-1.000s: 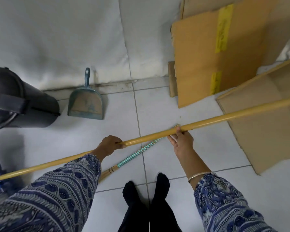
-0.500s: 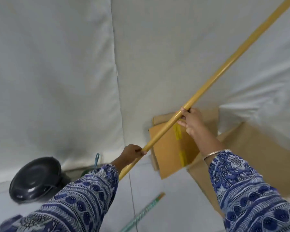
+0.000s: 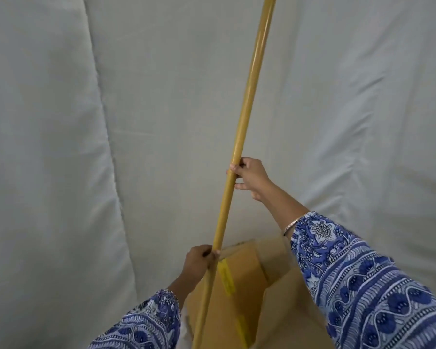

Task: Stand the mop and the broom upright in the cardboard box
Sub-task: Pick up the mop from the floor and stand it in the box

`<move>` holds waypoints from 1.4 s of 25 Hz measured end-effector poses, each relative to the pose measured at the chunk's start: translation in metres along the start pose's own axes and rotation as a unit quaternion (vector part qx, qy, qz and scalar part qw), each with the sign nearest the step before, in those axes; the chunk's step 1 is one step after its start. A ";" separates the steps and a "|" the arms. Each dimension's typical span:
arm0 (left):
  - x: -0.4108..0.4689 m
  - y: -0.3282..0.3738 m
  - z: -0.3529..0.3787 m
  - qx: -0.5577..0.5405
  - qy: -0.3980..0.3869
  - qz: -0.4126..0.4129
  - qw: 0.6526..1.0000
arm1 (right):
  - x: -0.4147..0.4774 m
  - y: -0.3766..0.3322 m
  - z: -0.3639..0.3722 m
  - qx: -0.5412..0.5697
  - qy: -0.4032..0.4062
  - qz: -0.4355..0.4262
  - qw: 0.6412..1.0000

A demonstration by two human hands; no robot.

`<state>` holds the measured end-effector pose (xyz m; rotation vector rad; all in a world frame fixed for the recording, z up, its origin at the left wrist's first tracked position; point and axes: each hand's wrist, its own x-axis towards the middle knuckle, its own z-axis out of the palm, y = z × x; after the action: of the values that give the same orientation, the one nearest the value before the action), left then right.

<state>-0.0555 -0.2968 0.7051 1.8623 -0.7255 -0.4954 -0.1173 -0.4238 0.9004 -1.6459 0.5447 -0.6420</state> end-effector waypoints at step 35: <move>0.328 0.091 0.476 -0.097 0.207 -0.116 0.966 | 0.344 0.181 -0.396 -0.073 -0.178 -0.011 0.981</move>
<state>-0.1383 -0.8666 0.6033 1.7926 -0.1723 -0.2946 -0.1324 -0.9704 0.8077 -1.8553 0.3184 -0.3156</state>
